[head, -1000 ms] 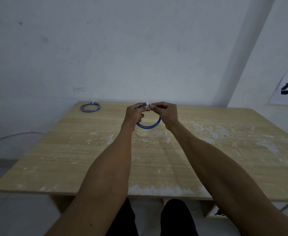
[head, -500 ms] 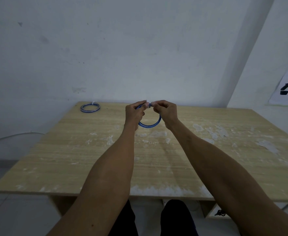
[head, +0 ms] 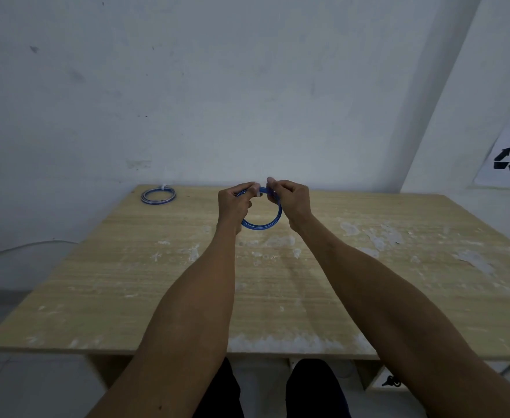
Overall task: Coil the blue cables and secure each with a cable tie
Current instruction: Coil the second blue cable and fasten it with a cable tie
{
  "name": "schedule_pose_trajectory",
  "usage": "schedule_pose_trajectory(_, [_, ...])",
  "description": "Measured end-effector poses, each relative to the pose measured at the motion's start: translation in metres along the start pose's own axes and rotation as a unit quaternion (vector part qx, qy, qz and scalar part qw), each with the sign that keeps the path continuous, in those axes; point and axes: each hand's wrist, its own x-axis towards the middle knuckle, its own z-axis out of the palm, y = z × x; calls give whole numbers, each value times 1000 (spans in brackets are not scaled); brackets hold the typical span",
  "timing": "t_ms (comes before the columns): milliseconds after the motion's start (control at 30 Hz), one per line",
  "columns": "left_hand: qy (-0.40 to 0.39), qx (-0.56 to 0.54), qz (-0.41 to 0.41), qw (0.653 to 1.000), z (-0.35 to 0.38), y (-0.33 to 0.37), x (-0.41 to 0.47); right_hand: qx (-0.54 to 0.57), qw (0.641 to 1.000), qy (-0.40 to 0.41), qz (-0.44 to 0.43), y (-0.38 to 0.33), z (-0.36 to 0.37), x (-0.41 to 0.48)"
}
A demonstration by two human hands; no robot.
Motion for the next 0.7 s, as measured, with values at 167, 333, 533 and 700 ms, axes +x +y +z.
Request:
schedule_pose_trajectory(167, [-18, -11, 0, 1000, 5, -3, -2, -21, 996, -9, 82, -18, 13, 12])
schedule_pose_trajectory(333, [-26, -27, 8, 999, 2, -1, -1, -50, 997, -23, 58, -27, 17, 22])
schedule_pose_trajectory(533, [-25, -43, 11, 999, -5, 1, 0, -16, 997, 38, 62, -38, 33, 34])
schedule_pose_trajectory(700, [-28, -36, 18, 999, -8, 3, 1, -18, 996, 63, 60, -36, 39, 37])
